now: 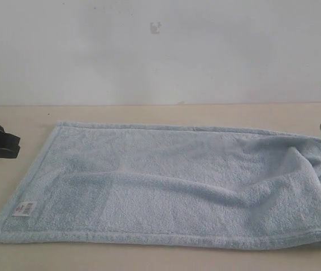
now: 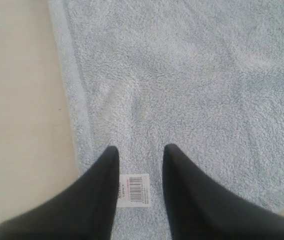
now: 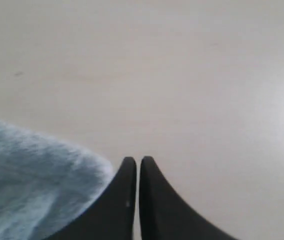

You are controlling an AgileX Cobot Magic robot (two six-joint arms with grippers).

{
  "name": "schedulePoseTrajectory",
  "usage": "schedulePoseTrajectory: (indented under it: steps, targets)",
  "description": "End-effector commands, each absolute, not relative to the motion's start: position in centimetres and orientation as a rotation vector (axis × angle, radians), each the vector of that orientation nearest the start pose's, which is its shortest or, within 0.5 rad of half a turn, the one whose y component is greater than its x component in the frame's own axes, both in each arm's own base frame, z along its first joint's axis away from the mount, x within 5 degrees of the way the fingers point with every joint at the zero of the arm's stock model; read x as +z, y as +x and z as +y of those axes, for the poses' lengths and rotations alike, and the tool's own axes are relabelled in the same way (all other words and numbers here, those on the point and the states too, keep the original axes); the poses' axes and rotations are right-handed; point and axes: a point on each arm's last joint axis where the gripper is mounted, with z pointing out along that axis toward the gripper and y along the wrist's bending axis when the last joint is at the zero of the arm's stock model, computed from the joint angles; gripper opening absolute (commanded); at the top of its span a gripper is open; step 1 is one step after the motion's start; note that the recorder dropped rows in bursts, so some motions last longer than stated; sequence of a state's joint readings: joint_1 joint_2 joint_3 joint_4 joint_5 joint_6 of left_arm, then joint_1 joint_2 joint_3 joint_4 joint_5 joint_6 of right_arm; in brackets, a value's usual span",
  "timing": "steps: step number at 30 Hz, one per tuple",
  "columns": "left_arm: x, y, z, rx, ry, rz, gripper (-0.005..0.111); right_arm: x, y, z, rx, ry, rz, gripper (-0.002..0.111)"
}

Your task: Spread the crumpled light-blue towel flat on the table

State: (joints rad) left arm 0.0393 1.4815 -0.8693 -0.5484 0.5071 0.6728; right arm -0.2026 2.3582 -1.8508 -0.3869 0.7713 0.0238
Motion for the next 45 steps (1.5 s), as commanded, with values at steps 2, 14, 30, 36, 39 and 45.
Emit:
schedulePoseTrajectory:
  steps: [2,14,30,36,39,45]
  targets:
    - [23.1,29.1,-1.4,-0.228,0.326,2.476,0.038,19.6,49.5,-12.4,-0.381,0.044,2.618,0.003]
    - [19.5,30.5,-2.5,-0.234,0.365,2.549,0.041,21.0,48.0,-9.4,-0.021,-0.034,2.752,0.003]
    - [11.3,33.3,-3.8,-0.069,0.488,2.617,0.01,23.6,47.6,-7.7,0.156,-0.066,2.692,0.003]
    - [10.3,33.4,-1.5,-0.049,0.388,2.66,0.01,23.6,47.5,-7.7,0.157,-0.067,2.694,0.003]
    - [10.2,33.4,0.1,-0.02,0.363,2.668,0.01,23.6,47.5,-7.7,0.162,-0.067,2.699,0.003]
    - [10.3,33.2,5.0,0.072,0.235,2.67,0.01,23.5,47.2,-7.6,0.178,-0.074,2.731,0.003]
